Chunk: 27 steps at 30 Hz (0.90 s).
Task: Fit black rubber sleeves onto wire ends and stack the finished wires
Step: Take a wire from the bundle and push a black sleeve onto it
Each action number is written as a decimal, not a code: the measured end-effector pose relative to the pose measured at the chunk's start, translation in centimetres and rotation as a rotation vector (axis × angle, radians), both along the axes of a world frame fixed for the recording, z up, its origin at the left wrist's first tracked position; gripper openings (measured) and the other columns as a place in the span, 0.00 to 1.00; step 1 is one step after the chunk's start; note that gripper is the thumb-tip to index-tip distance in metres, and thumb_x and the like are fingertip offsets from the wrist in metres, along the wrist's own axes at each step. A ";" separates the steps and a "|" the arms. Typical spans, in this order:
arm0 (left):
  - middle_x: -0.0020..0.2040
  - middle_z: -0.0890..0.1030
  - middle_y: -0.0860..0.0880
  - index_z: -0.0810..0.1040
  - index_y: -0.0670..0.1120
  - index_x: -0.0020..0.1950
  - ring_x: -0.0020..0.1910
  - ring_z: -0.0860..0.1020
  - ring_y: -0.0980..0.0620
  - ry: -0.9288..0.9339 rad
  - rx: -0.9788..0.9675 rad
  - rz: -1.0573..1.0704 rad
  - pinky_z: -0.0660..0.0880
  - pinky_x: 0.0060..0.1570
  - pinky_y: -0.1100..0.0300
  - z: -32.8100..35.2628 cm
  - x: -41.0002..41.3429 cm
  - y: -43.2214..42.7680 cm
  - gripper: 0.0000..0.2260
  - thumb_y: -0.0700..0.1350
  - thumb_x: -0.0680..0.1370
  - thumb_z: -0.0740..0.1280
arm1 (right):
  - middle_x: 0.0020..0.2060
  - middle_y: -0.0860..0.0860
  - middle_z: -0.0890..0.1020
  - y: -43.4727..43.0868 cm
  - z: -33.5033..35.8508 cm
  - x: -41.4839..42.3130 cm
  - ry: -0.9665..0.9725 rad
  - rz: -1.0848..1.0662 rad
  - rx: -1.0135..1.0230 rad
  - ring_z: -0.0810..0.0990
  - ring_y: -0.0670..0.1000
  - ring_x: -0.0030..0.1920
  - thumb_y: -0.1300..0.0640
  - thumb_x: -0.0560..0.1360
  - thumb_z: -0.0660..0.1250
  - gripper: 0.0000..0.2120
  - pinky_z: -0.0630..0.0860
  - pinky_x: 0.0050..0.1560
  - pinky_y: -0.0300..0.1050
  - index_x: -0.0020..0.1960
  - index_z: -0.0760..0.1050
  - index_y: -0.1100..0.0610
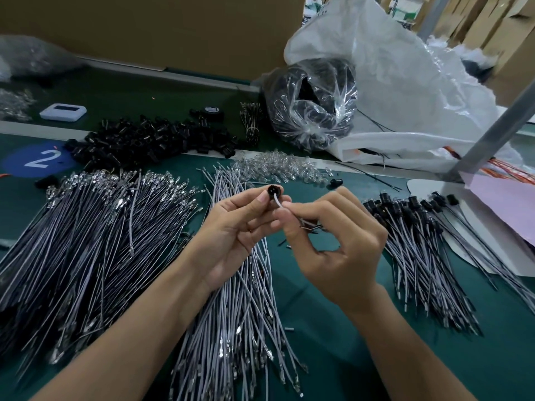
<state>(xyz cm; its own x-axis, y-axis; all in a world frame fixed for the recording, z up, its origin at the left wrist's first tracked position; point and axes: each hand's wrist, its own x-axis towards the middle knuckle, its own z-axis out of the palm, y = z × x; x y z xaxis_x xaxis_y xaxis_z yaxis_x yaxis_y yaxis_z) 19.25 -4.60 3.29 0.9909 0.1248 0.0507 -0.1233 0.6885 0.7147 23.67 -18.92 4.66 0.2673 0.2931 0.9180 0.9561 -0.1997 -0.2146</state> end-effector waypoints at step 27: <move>0.40 0.86 0.45 0.87 0.43 0.40 0.35 0.84 0.56 0.030 -0.028 0.054 0.79 0.34 0.67 0.1 0.1 0.0 0.09 0.39 0.72 0.66 | 0.32 0.53 0.81 0.1 0.4 -0.3 0.005 -0.079 -0.016 0.75 0.53 0.31 0.62 0.74 0.72 0.07 0.72 0.34 0.43 0.39 0.83 0.63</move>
